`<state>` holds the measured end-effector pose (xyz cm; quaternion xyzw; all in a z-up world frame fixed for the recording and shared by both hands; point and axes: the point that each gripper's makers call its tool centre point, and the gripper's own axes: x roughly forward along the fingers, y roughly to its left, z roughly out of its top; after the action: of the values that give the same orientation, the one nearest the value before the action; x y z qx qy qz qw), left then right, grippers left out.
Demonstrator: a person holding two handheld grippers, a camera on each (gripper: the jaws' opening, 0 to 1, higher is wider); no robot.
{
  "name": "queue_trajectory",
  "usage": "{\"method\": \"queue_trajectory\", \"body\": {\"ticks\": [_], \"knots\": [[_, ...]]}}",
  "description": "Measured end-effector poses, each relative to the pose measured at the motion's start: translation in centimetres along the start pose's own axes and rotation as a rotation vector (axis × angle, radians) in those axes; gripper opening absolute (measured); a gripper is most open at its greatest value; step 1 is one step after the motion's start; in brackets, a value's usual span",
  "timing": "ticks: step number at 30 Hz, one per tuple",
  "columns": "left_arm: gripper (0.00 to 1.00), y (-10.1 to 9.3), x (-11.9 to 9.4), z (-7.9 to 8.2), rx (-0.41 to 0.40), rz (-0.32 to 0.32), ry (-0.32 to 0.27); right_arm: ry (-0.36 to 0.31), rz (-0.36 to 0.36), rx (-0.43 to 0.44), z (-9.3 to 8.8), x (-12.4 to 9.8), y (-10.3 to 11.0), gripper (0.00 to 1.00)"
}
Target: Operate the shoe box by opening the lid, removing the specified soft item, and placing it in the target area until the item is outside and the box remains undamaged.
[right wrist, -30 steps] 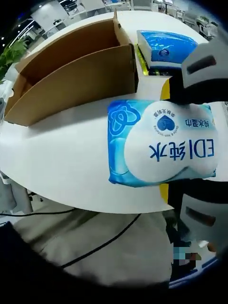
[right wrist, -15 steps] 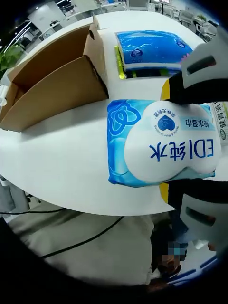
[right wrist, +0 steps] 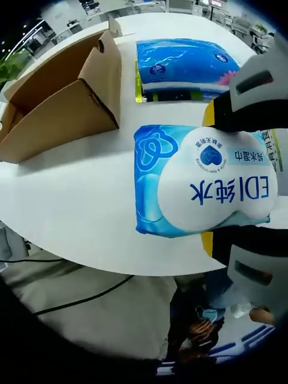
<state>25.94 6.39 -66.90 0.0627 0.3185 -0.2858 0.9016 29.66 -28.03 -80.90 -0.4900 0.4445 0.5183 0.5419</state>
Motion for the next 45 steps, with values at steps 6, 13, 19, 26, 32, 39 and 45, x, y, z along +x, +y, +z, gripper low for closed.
{"method": "queue_trajectory", "body": {"ticks": [6, 13, 19, 26, 32, 39, 45], "knots": [[0.87, 0.2, 0.1, -1.0, -0.016, 0.006, 0.019, 0.002, -0.001, 0.014, -0.4, 0.0, -1.1, 0.6], [0.84, 0.7, 0.6, -1.3, -0.011, 0.022, 0.018, 0.02, 0.003, -0.02, -0.5, 0.1, -2.5, 0.6], [0.78, 0.8, 0.7, -0.7, 0.052, 0.037, 0.0, 0.021, -0.003, -0.009, -0.4, 0.2, -3.5, 0.6], [0.78, 1.6, 1.3, -0.7, 0.052, 0.035, 0.014, 0.018, -0.003, 0.0, -0.5, 0.2, -3.5, 0.6], [0.77, 2.2, 1.7, -1.0, 0.069, 0.031, 0.034, 0.035, -0.011, -0.004, -0.6, 0.2, -3.5, 0.61], [0.76, 3.4, 2.4, -1.0, 0.051, 0.026, 0.05, 0.068, -0.043, -0.026, -0.6, -0.3, -3.4, 0.6], [0.76, 3.9, 2.8, -0.9, 0.02, 0.026, 0.049, 0.044, -0.072, 0.015, -0.3, -1.8, -3.6, 0.58]]}}
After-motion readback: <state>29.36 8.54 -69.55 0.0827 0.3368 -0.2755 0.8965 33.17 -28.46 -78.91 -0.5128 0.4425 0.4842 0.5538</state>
